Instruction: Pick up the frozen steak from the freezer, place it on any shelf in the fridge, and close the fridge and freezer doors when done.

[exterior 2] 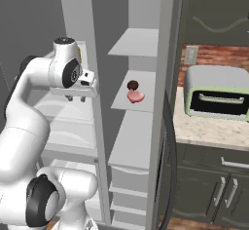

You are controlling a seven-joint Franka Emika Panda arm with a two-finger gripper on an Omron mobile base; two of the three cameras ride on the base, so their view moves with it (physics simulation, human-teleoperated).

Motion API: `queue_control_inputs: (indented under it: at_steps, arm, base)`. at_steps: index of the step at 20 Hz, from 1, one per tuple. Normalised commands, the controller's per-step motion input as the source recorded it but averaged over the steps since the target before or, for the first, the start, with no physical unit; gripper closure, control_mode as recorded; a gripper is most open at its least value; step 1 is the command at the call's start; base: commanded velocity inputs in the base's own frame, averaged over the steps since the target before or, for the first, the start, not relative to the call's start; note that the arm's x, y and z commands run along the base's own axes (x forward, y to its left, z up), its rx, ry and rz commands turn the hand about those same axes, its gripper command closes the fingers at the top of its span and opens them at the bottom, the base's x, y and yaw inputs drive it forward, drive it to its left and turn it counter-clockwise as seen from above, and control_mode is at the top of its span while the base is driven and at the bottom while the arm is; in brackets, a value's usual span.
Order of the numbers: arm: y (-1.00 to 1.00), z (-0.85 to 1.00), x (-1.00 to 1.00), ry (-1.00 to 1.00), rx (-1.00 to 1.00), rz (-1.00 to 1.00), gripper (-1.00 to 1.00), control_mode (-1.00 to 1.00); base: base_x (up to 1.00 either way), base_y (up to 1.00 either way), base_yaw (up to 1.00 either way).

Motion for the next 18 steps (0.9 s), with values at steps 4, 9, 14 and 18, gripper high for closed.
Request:
queue_control_inputs:
  at_steps: [4, 9, 14, 18]
  arm:
    - [0.00, -0.04, -0.23, 0.00, 0.00, 0.00, -1.00, -1.00]
    - [-0.12, -0.26, -0.43, 0.00, -0.01, -0.05, -1.00, -1.00]
    - [-0.59, -0.21, -0.11, -0.22, -0.01, -0.11, -1.00, -1.00]
    - [-0.69, -0.03, 0.08, -0.22, 0.00, -0.08, -1.00, -1.00]
  base:
    - [0.00, 0.00, 0.00]
    - [0.00, 0.00, 0.00]
    - [0.00, 0.00, 0.00]
    - [0.00, 0.00, 0.00]
